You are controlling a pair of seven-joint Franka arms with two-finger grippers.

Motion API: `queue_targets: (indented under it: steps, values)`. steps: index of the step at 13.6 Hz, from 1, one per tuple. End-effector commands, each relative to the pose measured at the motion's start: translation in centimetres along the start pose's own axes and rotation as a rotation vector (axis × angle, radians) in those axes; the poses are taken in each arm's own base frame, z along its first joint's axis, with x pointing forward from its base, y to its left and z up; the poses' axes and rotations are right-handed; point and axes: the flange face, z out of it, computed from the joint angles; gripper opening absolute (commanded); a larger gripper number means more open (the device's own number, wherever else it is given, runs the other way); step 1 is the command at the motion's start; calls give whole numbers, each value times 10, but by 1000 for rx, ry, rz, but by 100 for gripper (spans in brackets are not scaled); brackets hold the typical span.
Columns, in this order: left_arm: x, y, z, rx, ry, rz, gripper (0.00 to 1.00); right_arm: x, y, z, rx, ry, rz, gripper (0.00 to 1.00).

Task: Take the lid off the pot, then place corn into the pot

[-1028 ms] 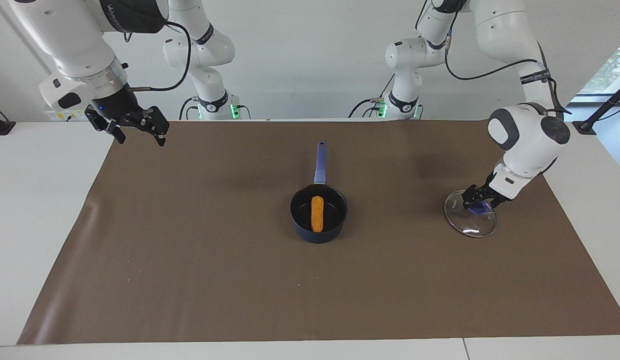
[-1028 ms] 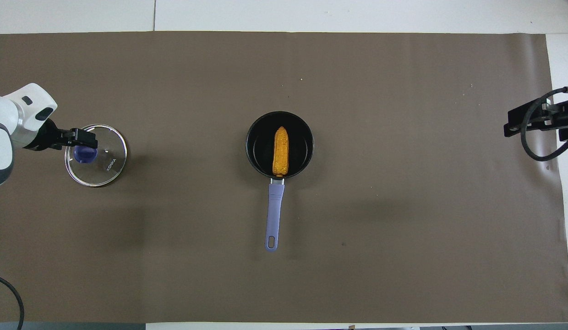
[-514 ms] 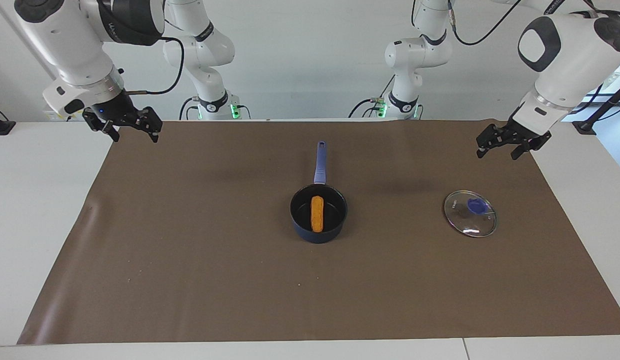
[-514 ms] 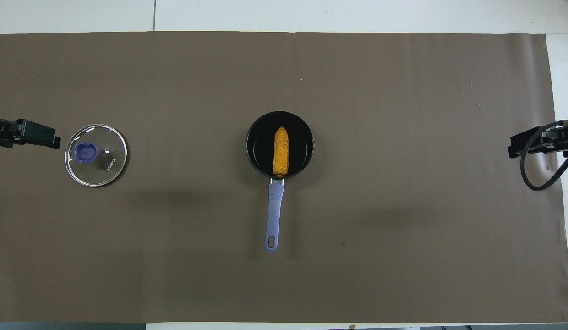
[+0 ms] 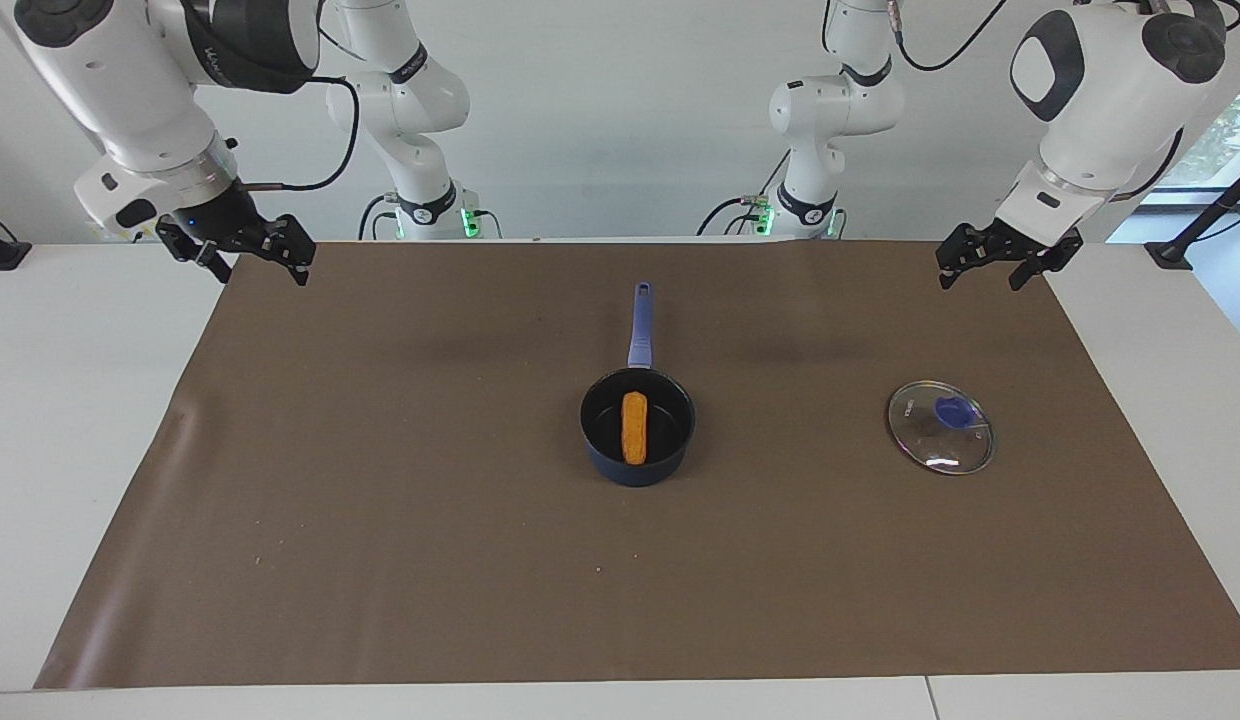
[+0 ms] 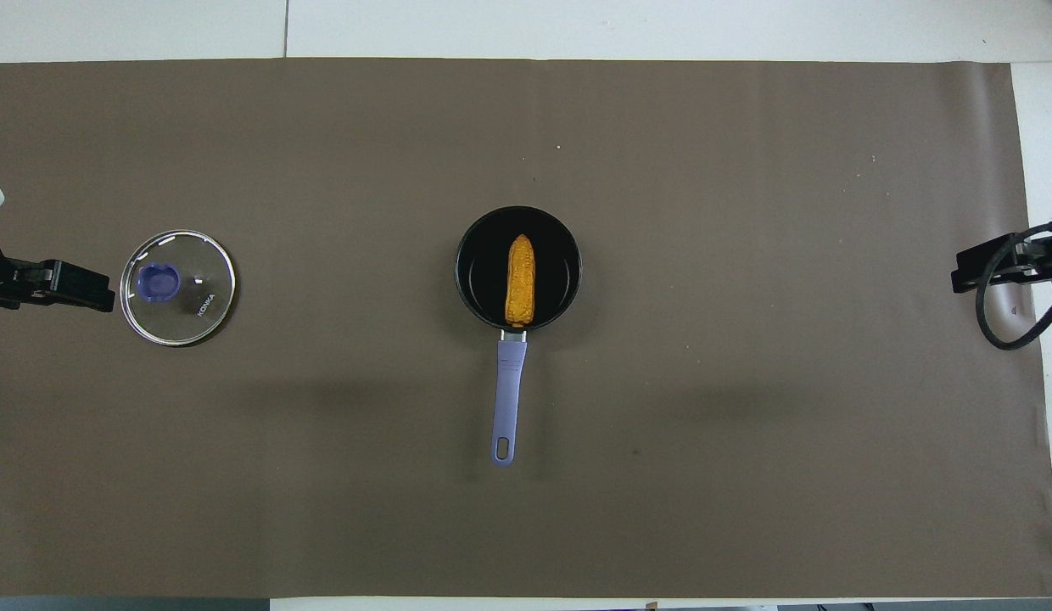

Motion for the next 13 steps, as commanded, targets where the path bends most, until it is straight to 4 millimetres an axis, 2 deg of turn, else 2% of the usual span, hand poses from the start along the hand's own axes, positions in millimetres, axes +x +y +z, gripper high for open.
queue_targets:
  steps: [1, 13]
  values:
    - [-3, 4, -28, 17, 2, -39, 100, -3, 8, 1, 25, 0, -7, 100]
    - [-5, 10, -24, -25, -11, -35, 100, 0, 6, -3, 25, 8, -9, 100]
